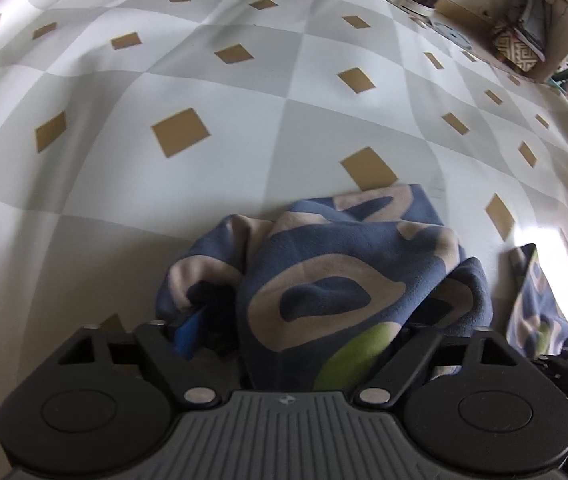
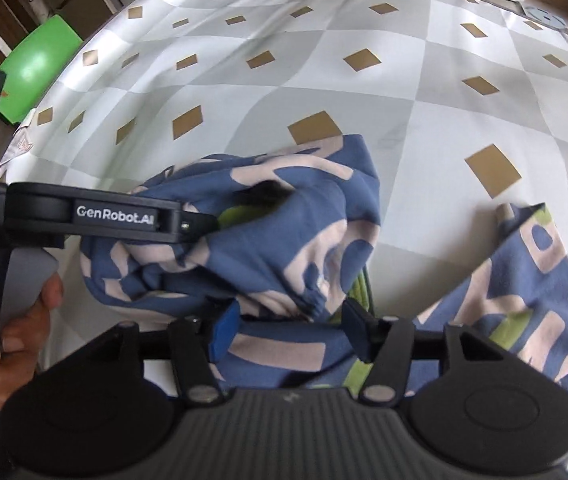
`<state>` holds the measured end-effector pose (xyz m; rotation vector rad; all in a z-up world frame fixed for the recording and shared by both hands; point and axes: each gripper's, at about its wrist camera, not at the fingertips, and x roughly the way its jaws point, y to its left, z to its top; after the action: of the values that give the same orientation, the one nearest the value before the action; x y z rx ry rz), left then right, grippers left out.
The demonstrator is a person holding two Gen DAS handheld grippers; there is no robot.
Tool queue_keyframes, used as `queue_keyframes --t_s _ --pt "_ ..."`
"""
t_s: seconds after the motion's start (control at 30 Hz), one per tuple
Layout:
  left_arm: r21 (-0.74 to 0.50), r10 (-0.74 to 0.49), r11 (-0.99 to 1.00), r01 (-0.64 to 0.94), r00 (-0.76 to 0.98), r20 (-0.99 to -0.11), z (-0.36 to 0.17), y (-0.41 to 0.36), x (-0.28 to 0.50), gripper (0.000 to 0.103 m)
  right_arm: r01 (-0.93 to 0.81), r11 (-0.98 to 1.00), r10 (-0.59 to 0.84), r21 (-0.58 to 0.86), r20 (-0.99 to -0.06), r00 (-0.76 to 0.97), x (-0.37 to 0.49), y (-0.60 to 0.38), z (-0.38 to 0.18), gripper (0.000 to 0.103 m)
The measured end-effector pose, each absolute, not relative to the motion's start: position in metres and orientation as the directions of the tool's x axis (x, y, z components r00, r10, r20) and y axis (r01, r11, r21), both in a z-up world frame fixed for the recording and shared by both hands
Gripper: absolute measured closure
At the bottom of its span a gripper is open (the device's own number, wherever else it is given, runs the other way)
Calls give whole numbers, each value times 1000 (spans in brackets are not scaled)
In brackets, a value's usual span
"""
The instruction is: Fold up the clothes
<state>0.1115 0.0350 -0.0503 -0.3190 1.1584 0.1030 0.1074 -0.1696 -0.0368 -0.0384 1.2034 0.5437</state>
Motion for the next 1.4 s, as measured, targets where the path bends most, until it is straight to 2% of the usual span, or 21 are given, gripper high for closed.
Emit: queue_keyframes --t_s 0.17,0.3,0.5,0.8,0.83,0.87,0.9,1.0,1.07,1.17,1.4 --pt "-252 -124 928 -276 409 -904 -50 43 105 47 -364 884 396 294 -884 249 114 -171 -44 46" --pt "-332 -178 872 -361 397 -900 -55 62 99 48 -360 880 415 310 -870 265 118 -165 -43 45" --pt "-378 -215 826 -418 386 -897 -59 80 92 48 -336 860 473 384 -847 243 124 -148 -48 42" --pt "-375 -219 820 -432 369 -903 -58 86 88 48 -354 860 471 368 -840 270 126 -116 -55 39" --pt "-374 -218 820 -434 368 -904 -58 87 88 48 -355 860 471 367 -840 270 126 -114 -55 41" --pt "-376 -218 819 -435 369 -903 -58 88 88 49 -358 857 474 370 -839 268 126 -112 -55 48" --pt "-378 -220 817 -435 371 -902 -58 89 88 49 -362 855 477 372 -837 267 126 -110 -55 60" --pt "-384 -218 818 -428 387 -896 -55 89 88 50 -390 844 490 369 -827 277 123 -102 -52 78" --pt "-387 -215 823 -416 402 -890 -51 88 89 51 -409 838 495 361 -817 294 122 -99 -49 84" --pt "-414 -228 815 -404 434 -871 -44 90 90 52 -434 829 512 353 -790 336 120 -99 -39 89" --pt "-525 -290 765 -374 527 -799 -20 98 89 53 -500 810 546 306 -706 451 117 -103 -4 90"
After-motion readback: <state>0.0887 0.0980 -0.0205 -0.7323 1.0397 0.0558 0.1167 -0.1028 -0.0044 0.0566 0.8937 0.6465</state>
